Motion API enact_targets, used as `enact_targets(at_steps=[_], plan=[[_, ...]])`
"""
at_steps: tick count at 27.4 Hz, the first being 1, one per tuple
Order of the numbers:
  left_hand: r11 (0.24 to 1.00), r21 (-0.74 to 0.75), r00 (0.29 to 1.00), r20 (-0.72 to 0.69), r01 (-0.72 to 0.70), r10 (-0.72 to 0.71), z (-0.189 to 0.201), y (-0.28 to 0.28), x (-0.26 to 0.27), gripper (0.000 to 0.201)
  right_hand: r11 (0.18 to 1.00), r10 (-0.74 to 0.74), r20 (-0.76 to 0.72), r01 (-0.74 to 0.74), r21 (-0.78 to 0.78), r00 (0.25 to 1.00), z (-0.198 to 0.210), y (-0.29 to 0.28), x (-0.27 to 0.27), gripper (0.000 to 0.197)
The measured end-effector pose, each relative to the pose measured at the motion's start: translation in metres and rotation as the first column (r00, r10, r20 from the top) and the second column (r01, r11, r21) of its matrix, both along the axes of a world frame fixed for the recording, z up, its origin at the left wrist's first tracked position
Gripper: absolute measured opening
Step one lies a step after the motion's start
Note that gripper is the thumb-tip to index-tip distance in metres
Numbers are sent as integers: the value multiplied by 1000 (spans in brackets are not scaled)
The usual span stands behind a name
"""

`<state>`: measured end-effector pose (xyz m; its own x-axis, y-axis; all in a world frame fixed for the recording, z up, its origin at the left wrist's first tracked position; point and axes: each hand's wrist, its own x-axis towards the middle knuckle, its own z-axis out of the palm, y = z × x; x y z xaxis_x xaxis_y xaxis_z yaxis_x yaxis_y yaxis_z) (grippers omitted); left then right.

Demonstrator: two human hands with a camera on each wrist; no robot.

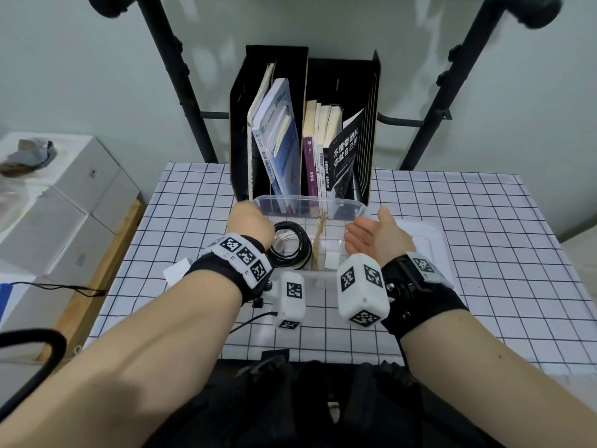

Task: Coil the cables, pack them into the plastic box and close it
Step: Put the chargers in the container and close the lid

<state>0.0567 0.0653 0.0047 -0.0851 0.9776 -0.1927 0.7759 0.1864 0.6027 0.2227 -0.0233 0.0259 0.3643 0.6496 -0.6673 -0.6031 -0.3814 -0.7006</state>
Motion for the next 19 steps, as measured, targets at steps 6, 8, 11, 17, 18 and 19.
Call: enact_targets(at_steps=[6,8,11,17,18,19], plan=[[1000,3,928,371,-26,23,15,-21,32,31,990,-138,34,136,35,990,5,-23,18,41],[1000,-20,886,463,-11,19,15,-27,48,29,981,-193,42,191,36,980,8,-32,28,33],[996,-86,837,547,31,21,14,-34,66,29,962,-274,53,273,29,960,12,-42,47,20],[977,-209,798,596,46,90,2,-33,82,41,981,-167,134,178,-71,977,12,-54,74,37],[974,-223,793,601,43,103,2,-33,86,41,983,-151,137,163,-83,979,13,-55,75,39],[972,-232,783,612,45,110,3,-33,89,40,985,-132,131,145,-96,983,9,-54,78,41]])
